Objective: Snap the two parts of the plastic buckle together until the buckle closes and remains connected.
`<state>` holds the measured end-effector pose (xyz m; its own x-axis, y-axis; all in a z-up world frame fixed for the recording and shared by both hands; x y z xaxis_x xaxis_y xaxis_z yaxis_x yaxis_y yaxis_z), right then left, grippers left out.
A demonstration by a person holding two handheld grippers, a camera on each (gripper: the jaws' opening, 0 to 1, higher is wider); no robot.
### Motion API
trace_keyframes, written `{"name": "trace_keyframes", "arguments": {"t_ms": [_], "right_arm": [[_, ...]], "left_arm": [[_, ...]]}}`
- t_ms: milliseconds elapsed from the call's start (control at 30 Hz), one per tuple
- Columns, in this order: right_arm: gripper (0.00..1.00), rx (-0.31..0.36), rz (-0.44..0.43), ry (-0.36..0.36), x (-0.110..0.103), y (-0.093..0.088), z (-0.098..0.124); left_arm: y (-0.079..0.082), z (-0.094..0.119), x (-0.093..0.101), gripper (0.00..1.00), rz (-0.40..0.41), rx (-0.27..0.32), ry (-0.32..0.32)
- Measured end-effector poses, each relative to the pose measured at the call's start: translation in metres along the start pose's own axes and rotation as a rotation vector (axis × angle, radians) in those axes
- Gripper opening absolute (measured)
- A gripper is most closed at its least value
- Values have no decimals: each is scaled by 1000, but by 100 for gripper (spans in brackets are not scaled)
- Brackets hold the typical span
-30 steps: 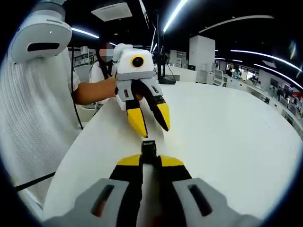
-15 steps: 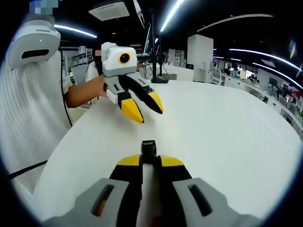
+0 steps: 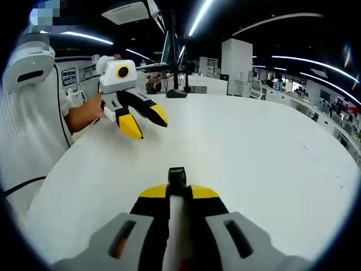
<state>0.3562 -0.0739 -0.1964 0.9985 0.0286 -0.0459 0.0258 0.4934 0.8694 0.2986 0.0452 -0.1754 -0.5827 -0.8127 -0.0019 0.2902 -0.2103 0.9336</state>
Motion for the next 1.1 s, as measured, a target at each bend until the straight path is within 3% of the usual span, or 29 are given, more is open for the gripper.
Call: {"name": "trace_keyframes", "arguments": {"t_ms": [200, 567, 1100], "right_arm": [[12, -13, -4, -12, 31, 1, -2], [12, -24, -22, -42, 76, -2, 9], [12, -19, -20, -28, 102, 1, 17]], "left_arm": [[2, 0, -8, 32, 46, 11, 54], [7, 5, -11, 33, 93, 23, 79], [0, 12, -17, 35, 115, 5, 111]]}}
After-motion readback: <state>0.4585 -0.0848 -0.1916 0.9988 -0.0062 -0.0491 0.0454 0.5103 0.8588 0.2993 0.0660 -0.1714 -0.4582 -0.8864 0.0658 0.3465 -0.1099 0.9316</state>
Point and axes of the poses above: the point that each gripper's makers call its tool centre point, and the gripper's own axes: z roughly backward along the fingers, x roughly to its right, y roughly out of its top, the point moved 2 cm from there along z, roughly backward along the fingers, and after that the axes turned 11 degrees about y, right-handed, at the moved point
